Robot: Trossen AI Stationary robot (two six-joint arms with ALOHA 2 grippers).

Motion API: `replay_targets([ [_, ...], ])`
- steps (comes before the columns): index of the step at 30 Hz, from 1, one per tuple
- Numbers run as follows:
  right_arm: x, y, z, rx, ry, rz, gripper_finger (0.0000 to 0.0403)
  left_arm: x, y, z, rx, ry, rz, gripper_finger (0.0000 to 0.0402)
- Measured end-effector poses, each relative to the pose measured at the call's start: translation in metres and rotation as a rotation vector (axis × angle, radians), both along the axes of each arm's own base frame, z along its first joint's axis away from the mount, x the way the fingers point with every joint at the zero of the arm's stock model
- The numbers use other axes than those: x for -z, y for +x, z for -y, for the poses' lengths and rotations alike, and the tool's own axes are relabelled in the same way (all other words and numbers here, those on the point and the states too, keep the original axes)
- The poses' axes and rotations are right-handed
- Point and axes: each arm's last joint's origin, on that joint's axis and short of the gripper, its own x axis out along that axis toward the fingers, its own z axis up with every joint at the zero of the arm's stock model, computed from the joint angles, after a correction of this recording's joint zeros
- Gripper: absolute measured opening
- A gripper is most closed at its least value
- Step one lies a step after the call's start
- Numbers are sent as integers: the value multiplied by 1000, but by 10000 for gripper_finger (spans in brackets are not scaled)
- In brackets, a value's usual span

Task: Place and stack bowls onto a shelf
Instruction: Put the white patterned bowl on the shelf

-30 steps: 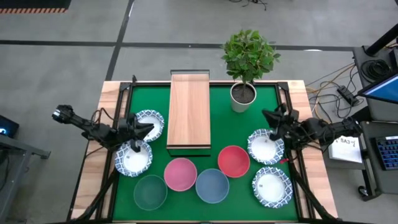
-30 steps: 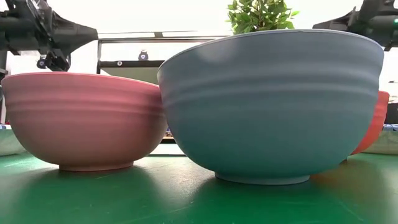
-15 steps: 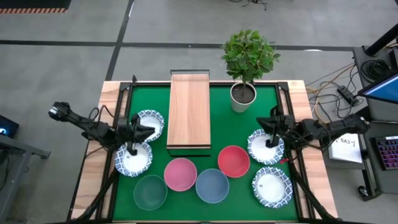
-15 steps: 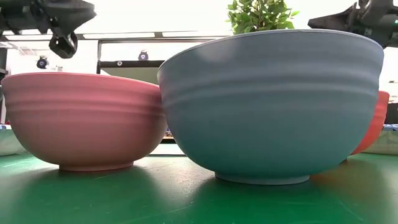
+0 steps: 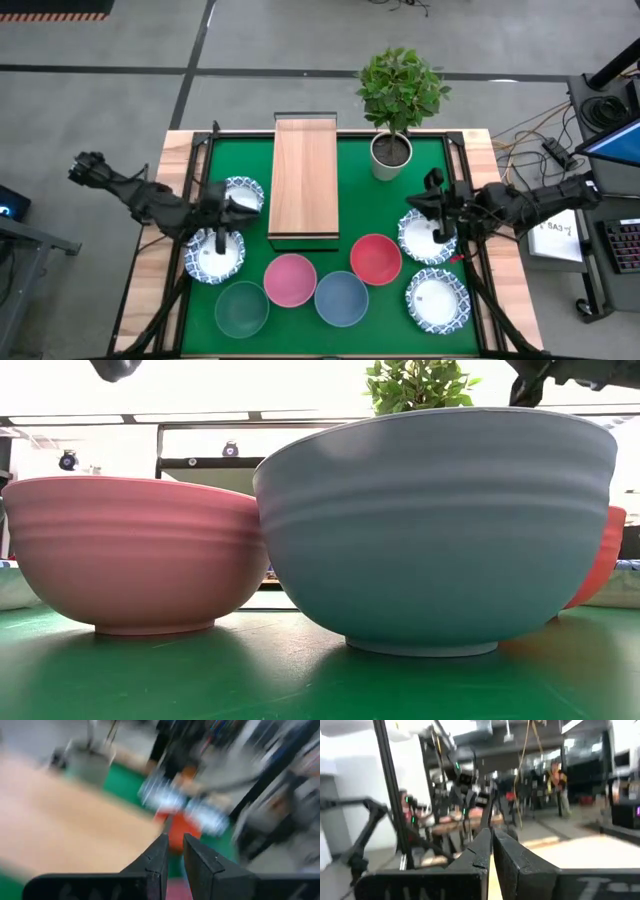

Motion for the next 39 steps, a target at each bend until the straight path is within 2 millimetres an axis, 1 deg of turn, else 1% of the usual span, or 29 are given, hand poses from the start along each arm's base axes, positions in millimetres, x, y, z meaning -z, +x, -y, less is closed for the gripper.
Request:
replay_targets([
  [3, -9, 0, -1, -9, 26, -127, 9, -3, 2, 3, -32, -11, -302, 39],
  [6, -14, -1, -2, -14, 45, -217, 9, 5, 5, 5, -111, 17, -563, 39],
  [9, -16, -3, -4, -27, 57, -241, 9, 17, 12, 7, -200, 28, -718, 39],
  [13, -11, -3, -5, -38, 52, -265, 9, 36, 23, 13, -175, 8, -834, 54],
  [17, -3, -3, -5, -27, 45, -300, 9, 53, 31, 17, -123, 73, -897, 93],
  [21, 3, -3, -5, -26, 42, -317, 9, 72, 31, 17, -69, 161, -984, 141],
  [24, 7, -2, -5, -25, 47, -325, 9, 87, 29, 15, -20, 210, -1006, 162],
  [28, 8, -2, -5, -25, 49, -326, 9, 106, 27, 6, 5, 231, -991, 164],
  [32, 8, -2, -5, -25, 48, -326, 9, 123, 22, -11, -77, 243, -987, 155],
  [39, 8, -2, -5, -24, 48, -325, 9, 145, 20, -32, -111, 213, -897, 143],
])
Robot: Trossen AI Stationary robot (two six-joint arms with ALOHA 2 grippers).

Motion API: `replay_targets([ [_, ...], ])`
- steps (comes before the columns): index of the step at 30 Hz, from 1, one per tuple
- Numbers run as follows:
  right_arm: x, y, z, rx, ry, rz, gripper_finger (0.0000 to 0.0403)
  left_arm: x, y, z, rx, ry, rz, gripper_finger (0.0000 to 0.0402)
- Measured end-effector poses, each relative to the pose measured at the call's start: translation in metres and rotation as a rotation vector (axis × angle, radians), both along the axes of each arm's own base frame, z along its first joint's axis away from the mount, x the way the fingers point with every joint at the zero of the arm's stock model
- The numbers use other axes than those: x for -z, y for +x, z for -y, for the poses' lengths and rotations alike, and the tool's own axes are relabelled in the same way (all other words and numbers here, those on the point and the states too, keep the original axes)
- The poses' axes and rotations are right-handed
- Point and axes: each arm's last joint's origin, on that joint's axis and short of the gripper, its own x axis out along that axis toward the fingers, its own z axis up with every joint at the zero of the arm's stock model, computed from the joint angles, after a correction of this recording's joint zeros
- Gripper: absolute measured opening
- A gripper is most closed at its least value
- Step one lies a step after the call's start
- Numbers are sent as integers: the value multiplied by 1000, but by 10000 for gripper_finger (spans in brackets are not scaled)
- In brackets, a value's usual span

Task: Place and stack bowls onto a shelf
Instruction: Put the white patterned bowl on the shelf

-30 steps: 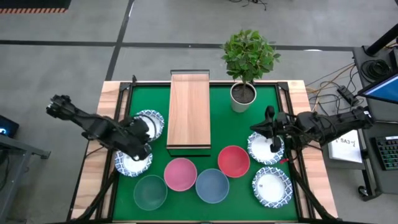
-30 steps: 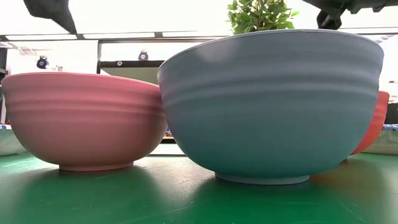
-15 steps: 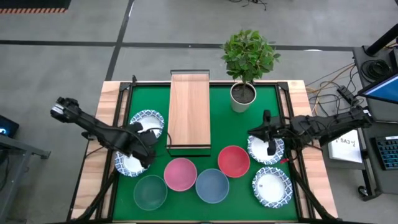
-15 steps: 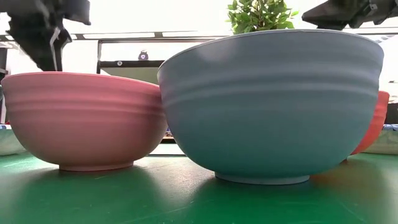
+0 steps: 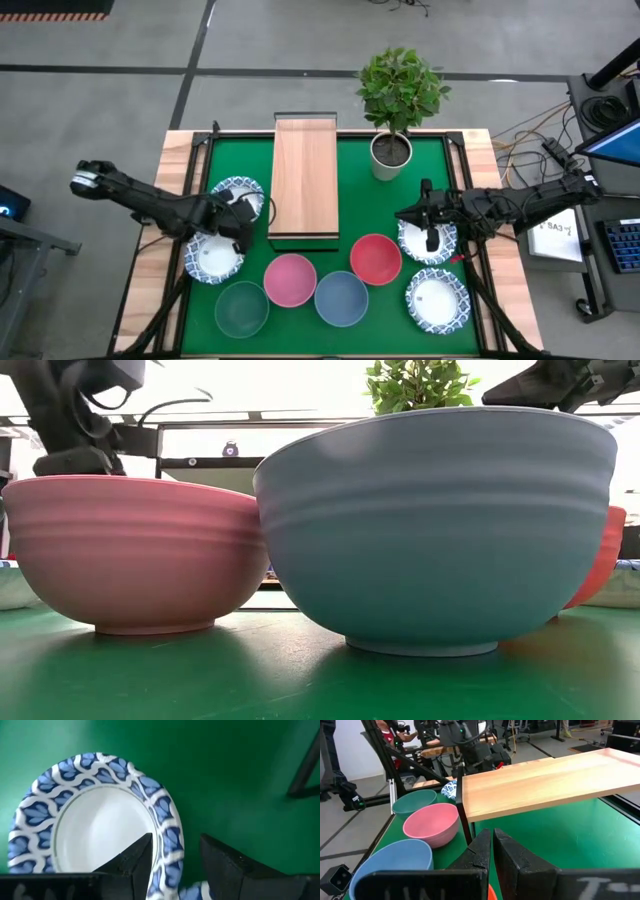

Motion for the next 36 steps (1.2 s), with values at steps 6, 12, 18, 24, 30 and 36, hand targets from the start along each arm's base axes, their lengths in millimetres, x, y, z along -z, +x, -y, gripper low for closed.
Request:
replay_targets([
  [6, 0, 0, 0, 1, 2, 0, 9, 12, -1, -6, 5, 0, 10, 141],
  [12, 0, 0, 0, 1, 2, -1, 9, 20, -1, -5, 8, -24, 37, 141],
  [18, 0, 0, 0, 1, 3, -2, 9, 28, -2, -5, -22, -29, 11, 136],
  [24, 0, 0, 0, 0, 3, -2, 9, 33, 0, -5, -29, -23, -21, 106],
  [30, 0, 0, 0, 0, 3, -2, 9, 38, 2, -4, -29, -26, -53, 45],
  [36, 0, 0, 0, 0, 2, -3, 9, 35, 3, -4, -33, -26, -55, 6],
])
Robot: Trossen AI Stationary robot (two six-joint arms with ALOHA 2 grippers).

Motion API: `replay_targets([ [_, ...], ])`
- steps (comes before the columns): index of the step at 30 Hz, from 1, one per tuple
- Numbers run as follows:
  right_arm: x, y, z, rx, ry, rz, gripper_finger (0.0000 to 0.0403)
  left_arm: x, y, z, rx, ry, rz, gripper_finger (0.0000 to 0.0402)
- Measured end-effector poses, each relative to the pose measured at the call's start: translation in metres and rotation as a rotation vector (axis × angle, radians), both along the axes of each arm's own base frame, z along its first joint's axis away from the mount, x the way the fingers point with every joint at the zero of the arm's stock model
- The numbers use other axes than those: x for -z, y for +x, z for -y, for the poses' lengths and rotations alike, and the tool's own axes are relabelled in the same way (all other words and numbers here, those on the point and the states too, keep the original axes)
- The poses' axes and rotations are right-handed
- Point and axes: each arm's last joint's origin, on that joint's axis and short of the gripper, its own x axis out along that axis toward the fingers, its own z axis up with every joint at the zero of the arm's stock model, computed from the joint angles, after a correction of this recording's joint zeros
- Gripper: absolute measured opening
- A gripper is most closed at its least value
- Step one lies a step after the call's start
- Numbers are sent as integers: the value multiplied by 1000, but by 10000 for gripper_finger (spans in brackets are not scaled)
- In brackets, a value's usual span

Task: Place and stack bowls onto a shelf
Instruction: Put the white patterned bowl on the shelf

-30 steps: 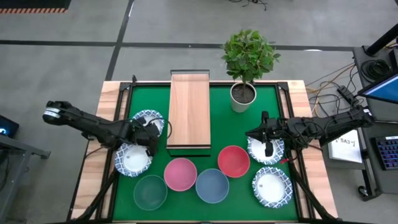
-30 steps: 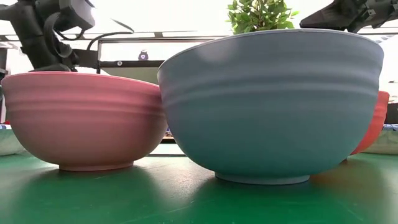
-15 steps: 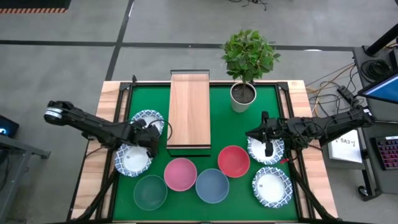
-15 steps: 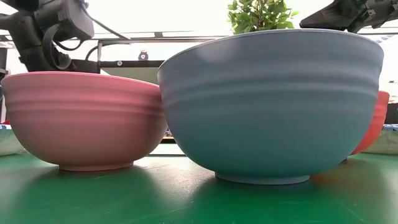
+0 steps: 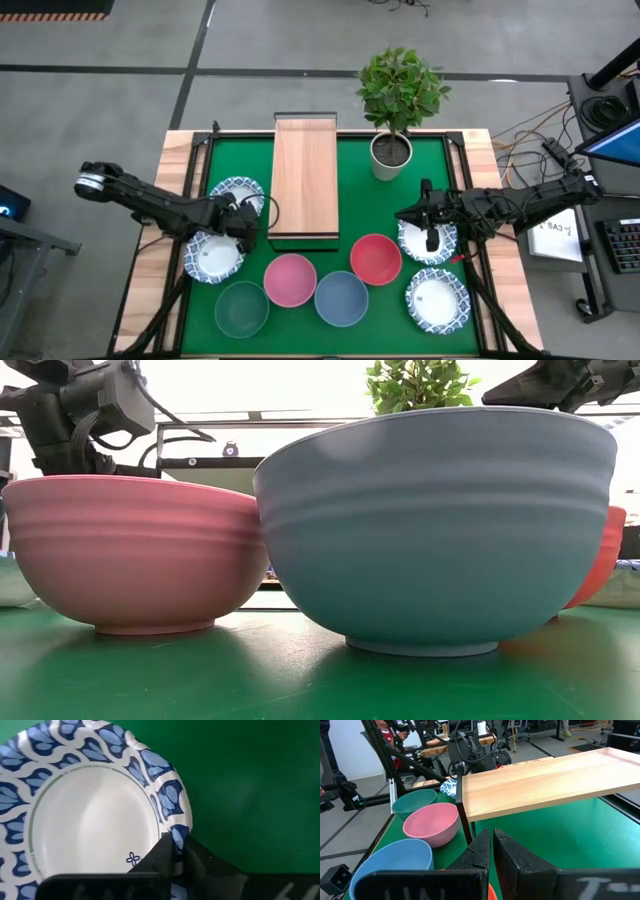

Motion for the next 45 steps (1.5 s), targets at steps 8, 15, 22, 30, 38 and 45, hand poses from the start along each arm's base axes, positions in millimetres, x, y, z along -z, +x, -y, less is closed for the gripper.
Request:
replay_targets([
  [8, 0, 0, 0, -1, -2, -3, 9, -30, 11, 1, 29, 38, 10, 3],
  [15, 0, 0, 0, -1, -3, -4, 9, -83, 14, 0, 21, 147, -34, 0],
  [22, 0, 0, 0, -1, -4, -4, 9, -148, 16, -3, 37, 270, 27, 0],
  [30, 0, 0, 0, -3, -17, -3, 9, -208, 22, -5, 62, 421, 201, 0],
  [38, 1, 0, 0, -4, -22, -7, 9, -224, 62, 3, 212, 508, 398, 0],
  [45, 8, 0, 0, -5, -25, -26, 9, -204, 106, -4, 293, 606, 314, 0],
])
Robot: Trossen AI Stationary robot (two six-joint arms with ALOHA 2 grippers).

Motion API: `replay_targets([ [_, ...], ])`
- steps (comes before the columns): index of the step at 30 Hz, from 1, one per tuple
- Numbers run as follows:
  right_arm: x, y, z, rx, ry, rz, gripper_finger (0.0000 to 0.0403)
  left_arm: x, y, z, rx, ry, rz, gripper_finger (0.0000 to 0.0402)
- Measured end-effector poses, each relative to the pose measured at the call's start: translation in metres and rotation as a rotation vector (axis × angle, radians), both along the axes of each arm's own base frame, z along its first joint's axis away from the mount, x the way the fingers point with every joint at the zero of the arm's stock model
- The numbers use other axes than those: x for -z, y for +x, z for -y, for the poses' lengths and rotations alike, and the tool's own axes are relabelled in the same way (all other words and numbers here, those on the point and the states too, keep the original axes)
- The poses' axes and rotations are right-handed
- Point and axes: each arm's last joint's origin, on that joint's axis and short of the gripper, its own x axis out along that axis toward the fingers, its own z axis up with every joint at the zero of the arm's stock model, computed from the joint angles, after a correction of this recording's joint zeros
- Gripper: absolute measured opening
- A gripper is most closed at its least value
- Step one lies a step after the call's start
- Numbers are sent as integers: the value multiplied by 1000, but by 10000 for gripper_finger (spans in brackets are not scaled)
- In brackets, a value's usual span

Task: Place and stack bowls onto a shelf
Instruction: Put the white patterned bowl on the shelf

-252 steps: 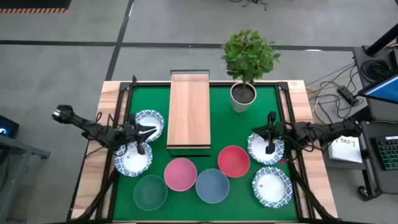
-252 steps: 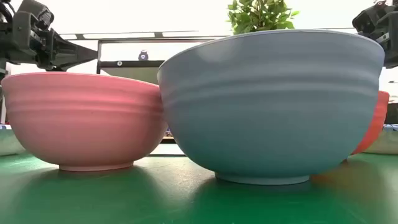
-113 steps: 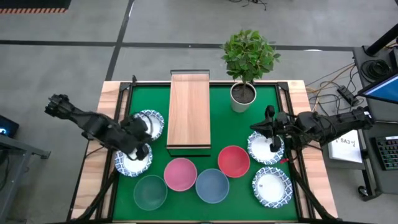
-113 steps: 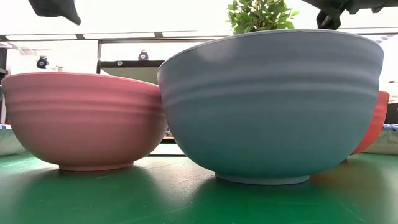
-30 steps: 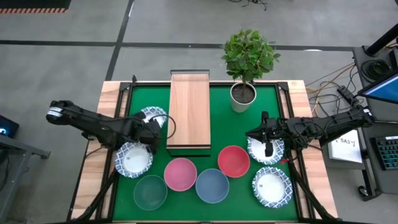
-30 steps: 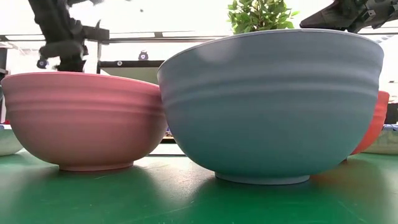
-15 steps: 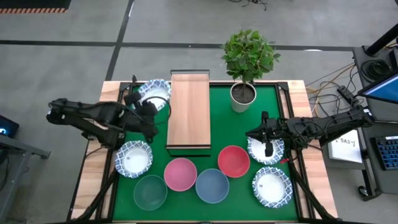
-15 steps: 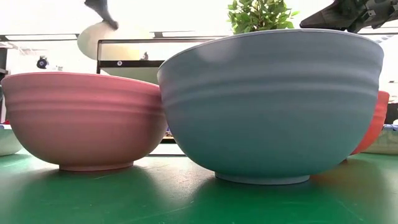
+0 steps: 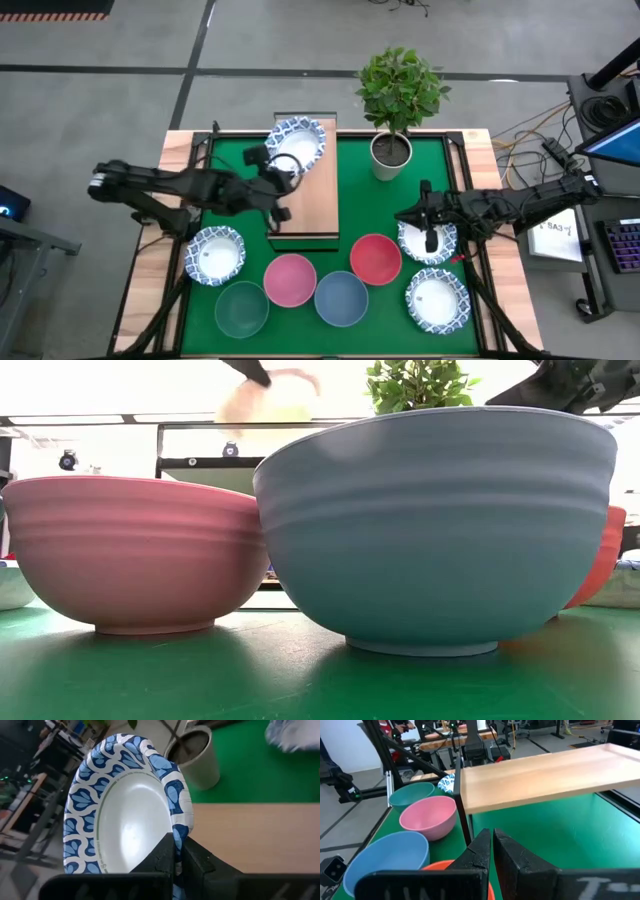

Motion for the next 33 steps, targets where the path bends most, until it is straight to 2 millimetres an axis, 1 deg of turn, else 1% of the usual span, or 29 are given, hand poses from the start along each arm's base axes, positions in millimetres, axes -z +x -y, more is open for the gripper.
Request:
replay_targets([
  [4, 7, 0, 0, 3, 5, -17, 9, 19, 18, -16, -50, 24, -87, 0],
  [9, 13, 0, 0, 5, 10, -31, 9, 40, 38, -42, -107, 45, -174, 0],
  [13, 13, 0, 0, 5, 11, -29, 9, 51, 46, -62, -158, 43, -202, 2],
  [17, 13, 0, 0, 4, 11, -28, 9, 59, 50, -77, -138, -31, -214, 23],
  [20, 13, 0, 0, 4, 10, -28, 9, 60, 54, -84, -101, -83, -182, 44],
  [25, 13, 0, 0, 5, 12, -28, 9, 62, 57, -90, -96, -77, -172, 78],
  [30, 12, 0, 0, 5, 14, -23, 9, 62, 56, -91, -95, -83, -178, 119],
  [33, 11, 0, 0, 8, 30, -17, 9, 61, 56, -90, -69, -119, -170, 144],
])
